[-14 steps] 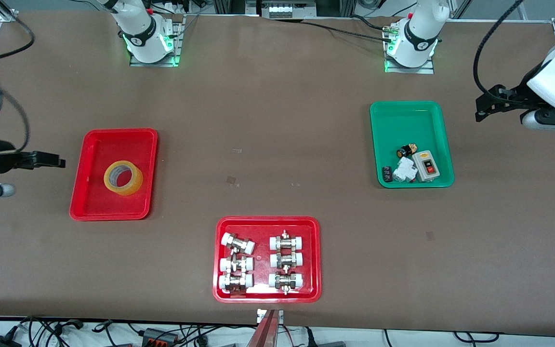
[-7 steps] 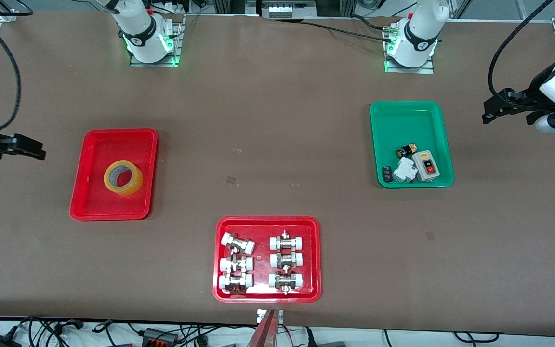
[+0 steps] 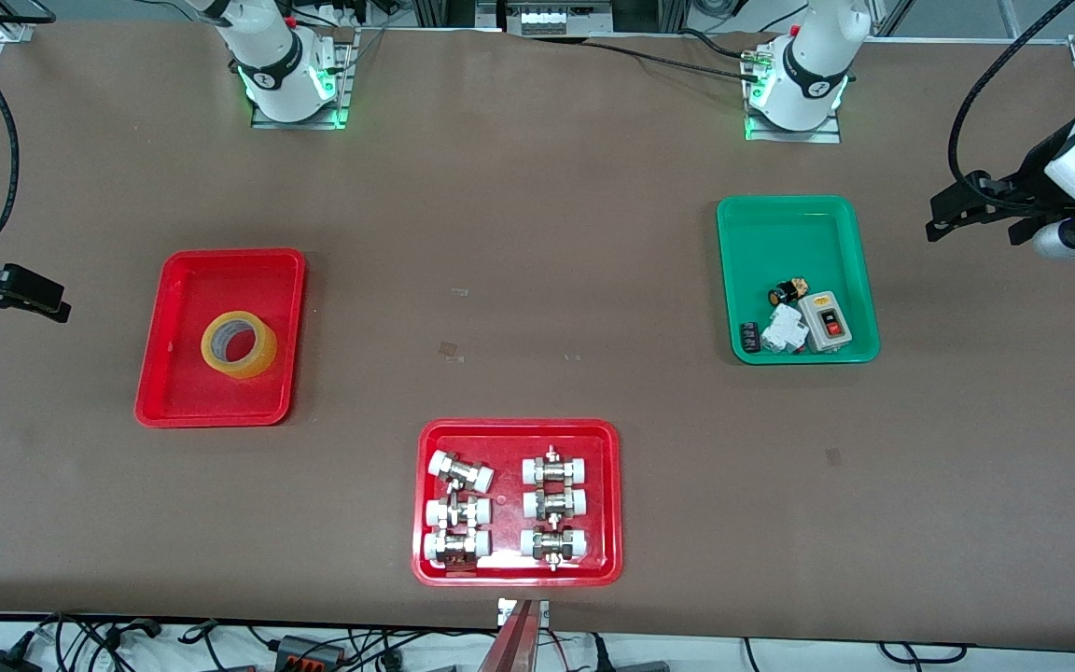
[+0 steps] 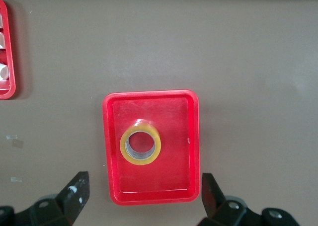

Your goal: Left arm passes tape to right arm into tray

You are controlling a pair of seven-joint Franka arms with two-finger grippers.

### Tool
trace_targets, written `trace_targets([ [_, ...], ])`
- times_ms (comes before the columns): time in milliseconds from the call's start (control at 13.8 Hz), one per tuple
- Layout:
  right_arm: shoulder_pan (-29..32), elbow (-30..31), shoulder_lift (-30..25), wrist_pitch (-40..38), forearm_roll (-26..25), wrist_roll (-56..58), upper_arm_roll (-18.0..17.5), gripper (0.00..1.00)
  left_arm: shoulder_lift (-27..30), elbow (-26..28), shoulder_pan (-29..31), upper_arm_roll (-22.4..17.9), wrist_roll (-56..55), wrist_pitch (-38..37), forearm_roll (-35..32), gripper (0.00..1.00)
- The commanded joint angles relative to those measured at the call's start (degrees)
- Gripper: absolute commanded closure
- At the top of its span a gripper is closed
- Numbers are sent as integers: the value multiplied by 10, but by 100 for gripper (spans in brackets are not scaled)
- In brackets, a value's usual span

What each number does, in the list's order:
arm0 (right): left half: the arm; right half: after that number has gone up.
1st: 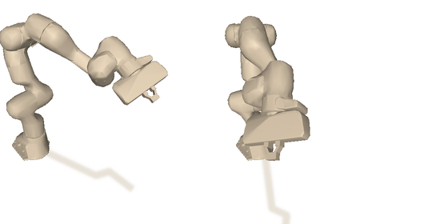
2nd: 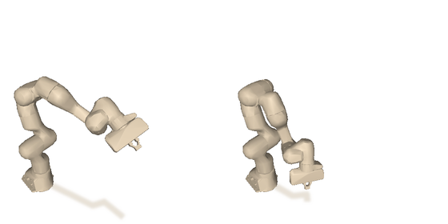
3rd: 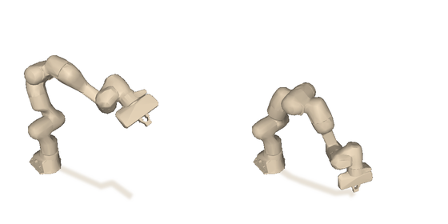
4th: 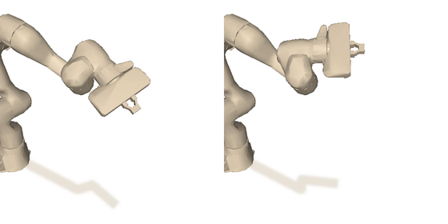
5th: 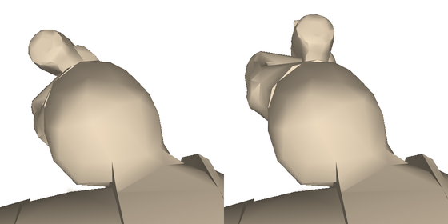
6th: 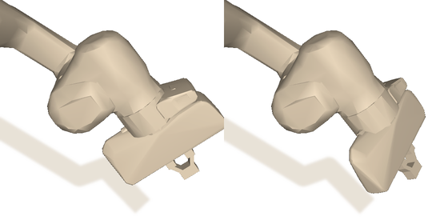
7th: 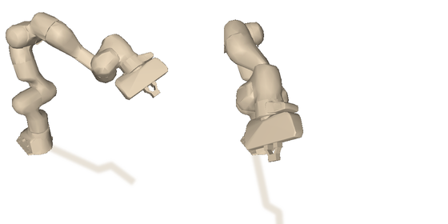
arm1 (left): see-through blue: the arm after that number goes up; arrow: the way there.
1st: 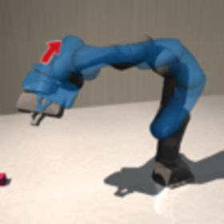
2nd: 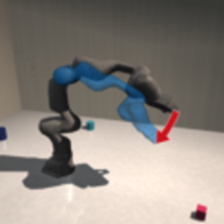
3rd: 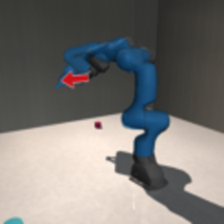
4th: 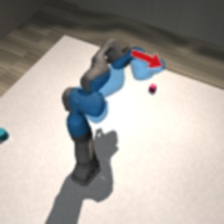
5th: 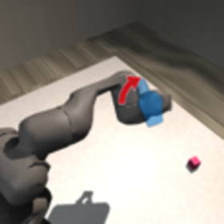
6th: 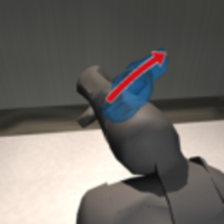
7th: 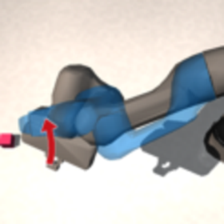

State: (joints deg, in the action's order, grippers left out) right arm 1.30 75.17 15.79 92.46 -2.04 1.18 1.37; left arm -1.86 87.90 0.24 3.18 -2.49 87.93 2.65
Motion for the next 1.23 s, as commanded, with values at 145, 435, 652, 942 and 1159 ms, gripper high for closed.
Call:
trace_targets([
  [145,5,115,-77,53,6,-7,1,0,0,-1,5,0,2,12,1,0],
  [435,8,231,-149,111,6,-7,0,0,-1,-1,6,-1,1,8,1,0],
  [652,7,229,-156,94,6,-5,-1,0,0,-1,6,-2,1,6,1,0],
  [942,6,218,-156,65,6,2,-3,0,0,-1,6,-2,1,6,1,0],
  [1159,6,218,-161,61,7,1,-2,0,0,-1,6,-3,1,5,1,0],
])
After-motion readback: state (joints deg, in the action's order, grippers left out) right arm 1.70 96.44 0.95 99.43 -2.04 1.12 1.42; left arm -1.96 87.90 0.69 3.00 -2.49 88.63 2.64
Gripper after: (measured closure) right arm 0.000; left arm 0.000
